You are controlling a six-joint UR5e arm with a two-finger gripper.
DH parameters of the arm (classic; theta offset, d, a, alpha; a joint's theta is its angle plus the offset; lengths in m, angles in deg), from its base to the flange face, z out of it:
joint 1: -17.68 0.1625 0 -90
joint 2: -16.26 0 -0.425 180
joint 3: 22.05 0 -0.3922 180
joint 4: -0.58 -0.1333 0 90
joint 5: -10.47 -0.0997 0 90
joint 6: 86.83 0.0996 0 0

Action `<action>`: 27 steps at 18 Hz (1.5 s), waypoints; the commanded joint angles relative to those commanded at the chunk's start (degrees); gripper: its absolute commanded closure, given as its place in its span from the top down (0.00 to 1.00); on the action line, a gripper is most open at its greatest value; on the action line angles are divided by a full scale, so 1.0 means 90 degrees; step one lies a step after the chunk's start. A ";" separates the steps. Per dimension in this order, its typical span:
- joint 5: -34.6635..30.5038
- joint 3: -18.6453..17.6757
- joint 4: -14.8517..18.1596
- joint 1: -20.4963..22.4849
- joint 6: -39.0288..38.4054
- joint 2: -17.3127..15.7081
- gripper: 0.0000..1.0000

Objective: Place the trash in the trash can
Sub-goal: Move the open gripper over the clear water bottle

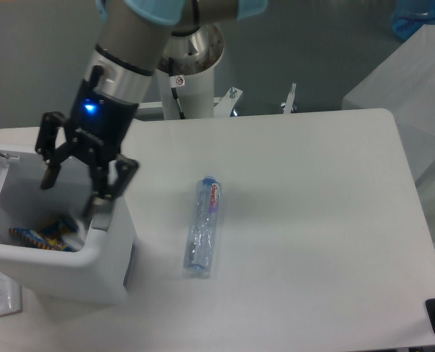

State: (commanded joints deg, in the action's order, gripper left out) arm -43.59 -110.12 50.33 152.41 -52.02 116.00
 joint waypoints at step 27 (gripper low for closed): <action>-0.2148 -0.0390 0.0517 0.0431 0.0225 0.2208 1.00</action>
State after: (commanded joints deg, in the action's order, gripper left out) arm -62.92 -113.63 54.98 156.29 -50.00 135.87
